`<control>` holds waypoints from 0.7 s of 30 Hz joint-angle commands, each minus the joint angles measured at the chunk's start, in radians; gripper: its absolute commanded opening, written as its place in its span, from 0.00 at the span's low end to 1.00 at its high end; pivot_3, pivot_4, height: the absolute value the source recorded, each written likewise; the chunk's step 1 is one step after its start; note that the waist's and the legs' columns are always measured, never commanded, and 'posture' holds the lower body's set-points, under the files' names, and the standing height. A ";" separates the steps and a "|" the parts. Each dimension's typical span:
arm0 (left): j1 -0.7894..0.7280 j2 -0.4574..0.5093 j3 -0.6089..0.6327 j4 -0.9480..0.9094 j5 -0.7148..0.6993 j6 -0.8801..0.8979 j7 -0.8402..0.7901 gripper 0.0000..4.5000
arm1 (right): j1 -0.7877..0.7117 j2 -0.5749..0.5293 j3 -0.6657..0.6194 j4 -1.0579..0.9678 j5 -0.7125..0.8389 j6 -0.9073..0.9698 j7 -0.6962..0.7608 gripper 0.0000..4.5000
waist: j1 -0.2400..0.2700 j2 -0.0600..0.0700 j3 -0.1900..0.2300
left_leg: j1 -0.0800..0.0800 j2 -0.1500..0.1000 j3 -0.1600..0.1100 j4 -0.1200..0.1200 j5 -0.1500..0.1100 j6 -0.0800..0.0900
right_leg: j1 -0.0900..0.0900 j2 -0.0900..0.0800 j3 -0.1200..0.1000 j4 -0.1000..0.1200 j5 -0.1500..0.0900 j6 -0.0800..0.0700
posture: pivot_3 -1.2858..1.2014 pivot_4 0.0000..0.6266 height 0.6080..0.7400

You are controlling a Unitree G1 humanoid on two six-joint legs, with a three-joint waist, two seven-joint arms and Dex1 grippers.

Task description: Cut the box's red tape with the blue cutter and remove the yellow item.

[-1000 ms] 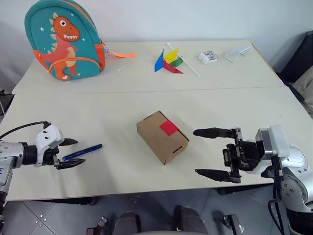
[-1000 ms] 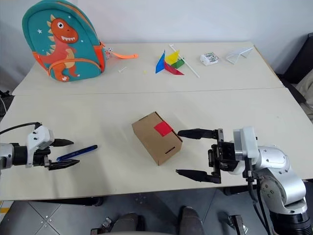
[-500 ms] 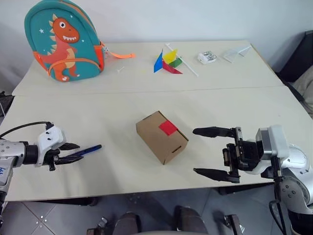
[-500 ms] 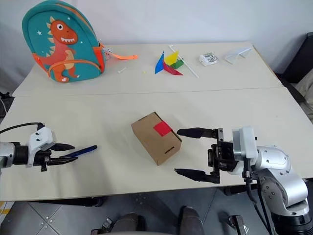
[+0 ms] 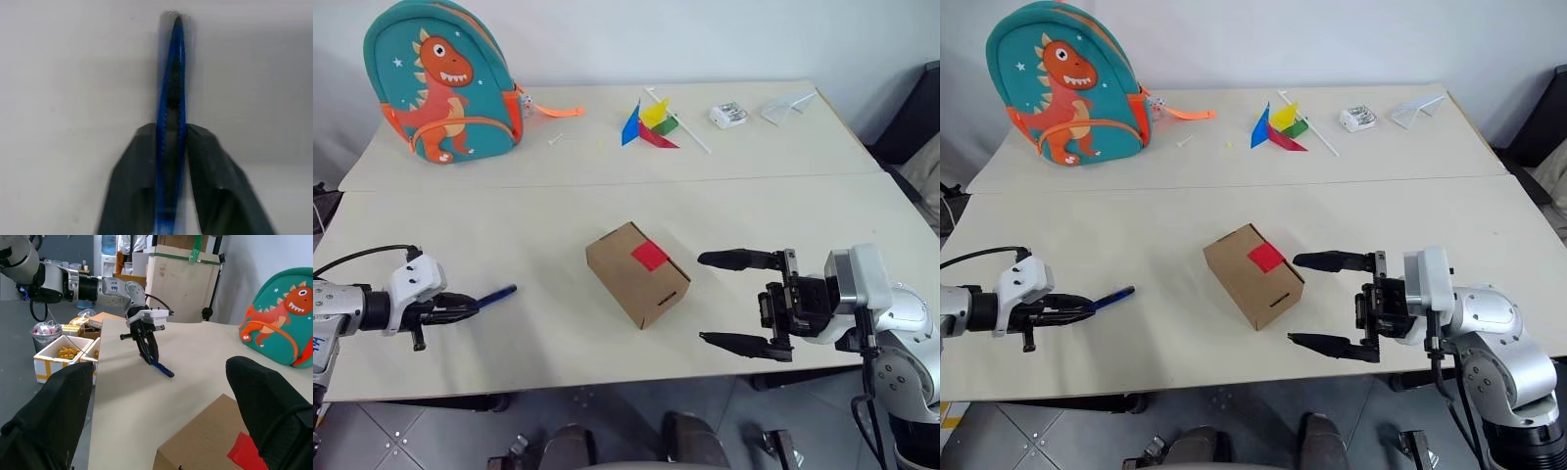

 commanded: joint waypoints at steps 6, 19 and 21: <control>0.012 0.010 -0.050 -0.137 -0.006 -0.006 -0.061 0.10 | 0.005 -0.037 -0.022 -0.008 0.018 0.019 -0.004 1.00 | 0.004 0.000 0.000 | -0.001 0.000 0.000 0.000 0.000 0.000 | 0.000 0.000 0.000 0.000 0.000 0.000 | 0.52 0.24 1.00; -0.190 -0.047 -0.444 -0.762 0.024 0.492 -0.032 0.10 | 0.195 -0.172 -0.164 -0.153 0.120 0.195 -0.106 1.00 | 0.025 -0.001 0.001 | -0.003 0.000 -0.001 0.002 0.000 0.000 | -0.001 0.000 0.000 -0.001 0.000 0.000 | 0.52 0.24 1.00; -0.231 -0.088 -0.509 -0.813 0.011 0.545 -0.039 0.10 | 0.239 -0.180 -0.184 -0.190 0.145 0.224 -0.136 1.00 | 0.029 -0.002 0.001 | -0.004 0.000 -0.001 0.003 0.000 0.000 | -0.001 0.000 0.000 -0.002 0.000 0.000 | 0.52 0.24 1.00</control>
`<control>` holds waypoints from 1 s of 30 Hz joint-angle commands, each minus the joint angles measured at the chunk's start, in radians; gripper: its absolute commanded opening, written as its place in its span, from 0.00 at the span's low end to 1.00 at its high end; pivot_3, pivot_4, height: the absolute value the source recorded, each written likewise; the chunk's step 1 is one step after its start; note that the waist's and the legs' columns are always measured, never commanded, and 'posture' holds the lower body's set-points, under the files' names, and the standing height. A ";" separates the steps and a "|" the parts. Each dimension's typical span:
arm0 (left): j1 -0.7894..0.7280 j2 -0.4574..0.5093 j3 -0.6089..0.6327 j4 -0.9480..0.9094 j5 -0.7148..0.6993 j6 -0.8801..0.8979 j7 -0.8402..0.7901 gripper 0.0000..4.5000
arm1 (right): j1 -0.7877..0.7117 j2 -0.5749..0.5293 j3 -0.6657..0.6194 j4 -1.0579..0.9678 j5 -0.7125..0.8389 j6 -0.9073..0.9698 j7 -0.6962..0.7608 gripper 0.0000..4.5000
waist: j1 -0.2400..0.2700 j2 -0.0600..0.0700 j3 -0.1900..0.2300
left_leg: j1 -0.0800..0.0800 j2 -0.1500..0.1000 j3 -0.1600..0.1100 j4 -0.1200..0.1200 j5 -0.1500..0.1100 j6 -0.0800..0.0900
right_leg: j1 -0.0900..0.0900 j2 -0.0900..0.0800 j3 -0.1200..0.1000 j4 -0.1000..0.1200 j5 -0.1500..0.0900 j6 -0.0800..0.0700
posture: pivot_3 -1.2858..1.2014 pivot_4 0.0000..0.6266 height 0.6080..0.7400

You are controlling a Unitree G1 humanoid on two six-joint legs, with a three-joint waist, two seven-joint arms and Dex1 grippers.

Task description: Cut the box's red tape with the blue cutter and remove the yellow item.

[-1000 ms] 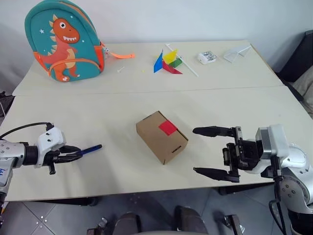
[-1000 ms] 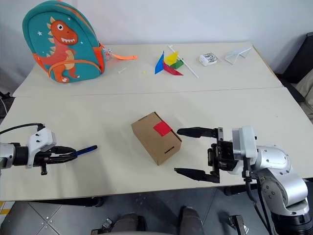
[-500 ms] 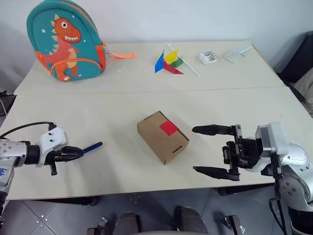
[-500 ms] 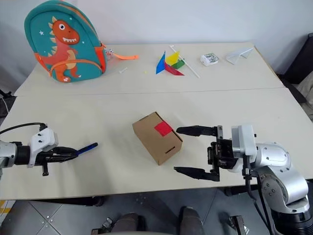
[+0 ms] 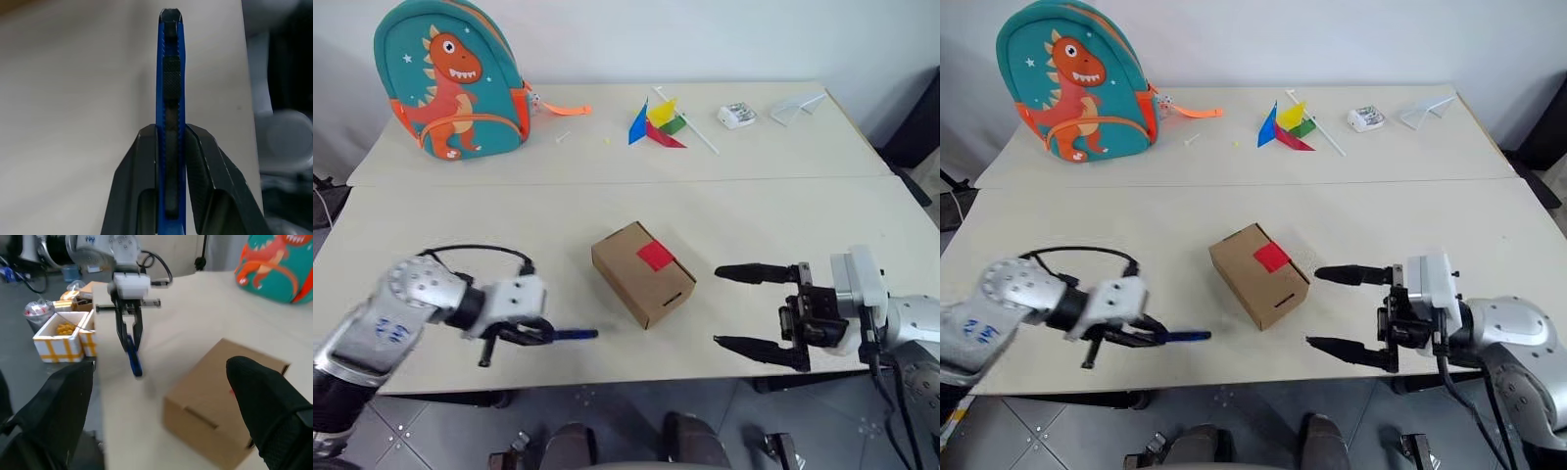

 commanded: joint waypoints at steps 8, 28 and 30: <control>-0.186 -0.174 -0.258 -0.116 0.077 0.316 0.134 0.10 | 0.160 -0.087 -0.041 -0.221 0.029 0.220 -0.284 1.00 | 0.002 -0.002 0.001 | -0.002 0.000 -0.004 0.012 -0.002 0.004 | 0.004 0.000 0.000 0.002 0.001 -0.001 | 0.52 0.24 1.00; -0.415 -0.310 -0.502 -0.089 0.085 0.579 0.285 0.10 | -0.008 -0.147 0.225 -0.220 -0.105 0.397 -0.384 0.01 | 0.031 -0.002 0.000 | -0.001 0.000 -0.007 0.016 -0.003 0.006 | 0.009 0.000 -0.001 -0.004 0.003 -0.002 | 0.52 0.24 1.00; -0.433 -0.299 -0.525 -0.087 0.095 0.573 0.282 0.10 | -0.116 -0.091 0.340 -0.203 -0.126 0.441 -0.421 0.01 | 0.027 -0.003 0.000 | -0.001 0.000 -0.007 0.016 -0.003 0.006 | 0.009 0.000 -0.002 -0.004 0.003 -0.002 | 0.52 0.24 1.00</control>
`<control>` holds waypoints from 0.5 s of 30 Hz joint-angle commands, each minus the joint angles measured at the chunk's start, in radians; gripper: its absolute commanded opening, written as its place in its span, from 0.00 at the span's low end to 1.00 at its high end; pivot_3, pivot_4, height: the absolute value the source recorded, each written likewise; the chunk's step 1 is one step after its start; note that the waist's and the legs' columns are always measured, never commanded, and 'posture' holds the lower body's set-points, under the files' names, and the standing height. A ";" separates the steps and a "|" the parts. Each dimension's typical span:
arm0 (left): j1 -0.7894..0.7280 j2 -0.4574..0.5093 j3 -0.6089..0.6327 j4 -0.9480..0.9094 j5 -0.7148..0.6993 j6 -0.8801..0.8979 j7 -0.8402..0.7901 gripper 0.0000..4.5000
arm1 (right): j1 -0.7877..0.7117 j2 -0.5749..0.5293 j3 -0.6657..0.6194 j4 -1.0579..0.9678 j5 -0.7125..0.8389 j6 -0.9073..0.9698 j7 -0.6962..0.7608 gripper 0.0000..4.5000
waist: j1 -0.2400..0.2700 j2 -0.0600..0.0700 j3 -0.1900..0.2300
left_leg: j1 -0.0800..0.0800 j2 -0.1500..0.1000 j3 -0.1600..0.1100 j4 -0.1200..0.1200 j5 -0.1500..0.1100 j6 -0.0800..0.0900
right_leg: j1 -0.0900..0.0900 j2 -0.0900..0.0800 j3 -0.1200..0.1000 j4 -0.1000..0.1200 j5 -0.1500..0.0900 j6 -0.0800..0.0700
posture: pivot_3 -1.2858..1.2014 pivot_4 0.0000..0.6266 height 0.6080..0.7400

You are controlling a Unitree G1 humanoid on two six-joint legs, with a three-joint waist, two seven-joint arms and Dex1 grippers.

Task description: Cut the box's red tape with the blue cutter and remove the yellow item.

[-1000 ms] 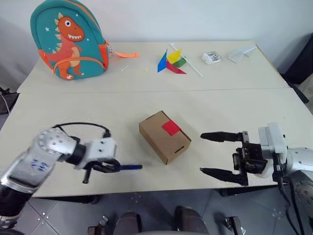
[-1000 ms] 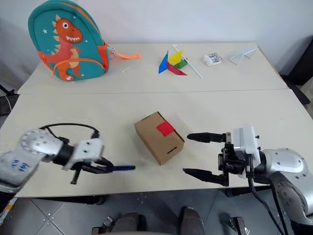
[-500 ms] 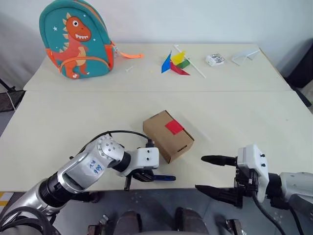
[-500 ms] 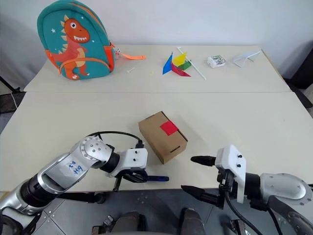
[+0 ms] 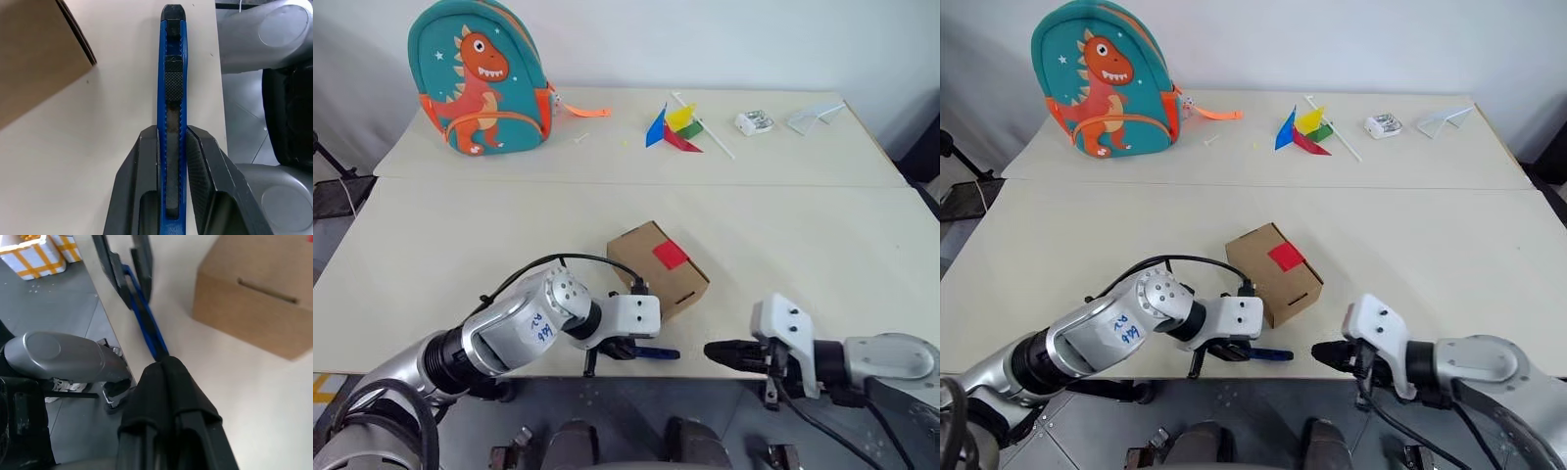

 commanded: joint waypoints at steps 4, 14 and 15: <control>-0.024 0.015 -0.055 0.013 0.007 0.012 0.025 0.10 | -0.173 0.105 0.193 0.022 -0.028 0.107 -0.081 0.01 | -0.001 0.001 -0.001 | -0.001 0.000 -0.001 0.001 0.000 0.000 | 0.000 0.000 -0.001 0.000 0.000 0.000 | 0.52 0.24 1.00; -0.035 0.024 -0.056 -0.005 -0.003 0.026 0.022 0.10 | -0.233 0.161 0.307 0.092 -0.096 0.147 -0.098 0.01 | -0.006 0.001 -0.001 | -0.001 0.000 -0.001 0.001 0.000 0.000 | -0.001 0.000 -0.001 0.004 0.000 0.000 | 0.52 0.24 1.00; -0.036 0.024 -0.056 -0.006 -0.004 0.026 0.023 0.10 | -0.237 0.169 0.315 0.098 -0.103 0.148 -0.099 0.01 | -0.006 0.001 -0.001 | -0.001 0.000 -0.001 0.001 0.000 0.000 | -0.001 0.000 -0.001 0.004 0.000 0.000 | 0.52 0.24 1.00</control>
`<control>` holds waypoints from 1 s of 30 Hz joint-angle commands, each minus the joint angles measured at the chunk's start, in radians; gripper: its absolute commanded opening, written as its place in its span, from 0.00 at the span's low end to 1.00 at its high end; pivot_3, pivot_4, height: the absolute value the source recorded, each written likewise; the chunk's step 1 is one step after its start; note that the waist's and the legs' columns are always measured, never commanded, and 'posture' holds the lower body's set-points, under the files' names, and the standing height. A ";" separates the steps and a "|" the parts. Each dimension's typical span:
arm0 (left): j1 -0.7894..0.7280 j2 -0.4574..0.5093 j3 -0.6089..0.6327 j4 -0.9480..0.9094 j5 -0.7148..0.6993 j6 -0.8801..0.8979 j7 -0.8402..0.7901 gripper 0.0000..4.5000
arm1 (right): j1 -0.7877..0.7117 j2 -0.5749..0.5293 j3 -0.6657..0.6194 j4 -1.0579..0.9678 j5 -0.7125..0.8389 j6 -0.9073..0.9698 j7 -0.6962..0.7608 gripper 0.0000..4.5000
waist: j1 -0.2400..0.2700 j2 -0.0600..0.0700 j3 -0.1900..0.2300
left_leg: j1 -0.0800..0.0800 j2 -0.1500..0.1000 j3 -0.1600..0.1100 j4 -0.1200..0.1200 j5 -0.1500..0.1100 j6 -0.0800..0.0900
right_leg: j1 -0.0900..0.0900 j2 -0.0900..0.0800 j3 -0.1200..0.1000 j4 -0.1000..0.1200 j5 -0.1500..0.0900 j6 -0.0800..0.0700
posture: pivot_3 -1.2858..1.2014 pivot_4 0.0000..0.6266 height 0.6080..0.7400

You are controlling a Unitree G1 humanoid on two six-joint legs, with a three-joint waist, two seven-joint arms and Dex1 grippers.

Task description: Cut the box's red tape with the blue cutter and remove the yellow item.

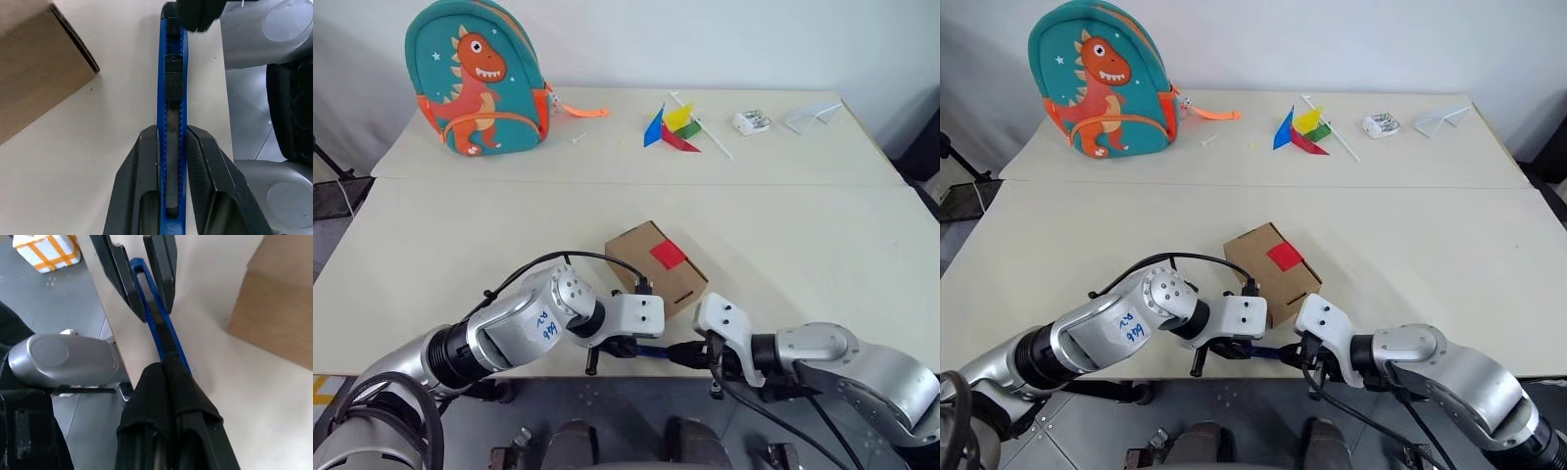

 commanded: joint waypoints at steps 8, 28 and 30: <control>-0.003 0.021 -0.026 -0.005 -0.003 0.017 0.019 0.10 | -0.015 0.031 0.054 0.022 -0.052 0.014 0.014 0.01 | 0.000 0.000 0.000 | 0.000 0.000 0.000 0.000 0.000 0.000 | 0.000 0.000 0.000 0.000 0.000 0.000 | 0.52 0.24 1.00; 0.008 0.010 -0.029 0.003 -0.005 0.007 0.037 0.10 | -0.092 0.184 0.132 0.083 -0.087 0.071 -0.005 0.01 | -0.003 0.000 0.000 | 0.000 0.000 0.000 0.000 0.000 0.000 | 0.000 0.000 0.000 0.001 0.000 0.000 | 0.52 0.24 1.00; 0.008 0.009 -0.028 0.004 -0.006 0.004 0.038 0.10 | -0.106 0.206 0.147 0.100 -0.094 0.069 -0.008 0.01 | -0.004 0.000 0.000 | 0.000 0.000 0.000 0.000 0.000 0.000 | 0.000 0.000 0.000 0.001 0.000 0.000 | 0.52 0.24 1.00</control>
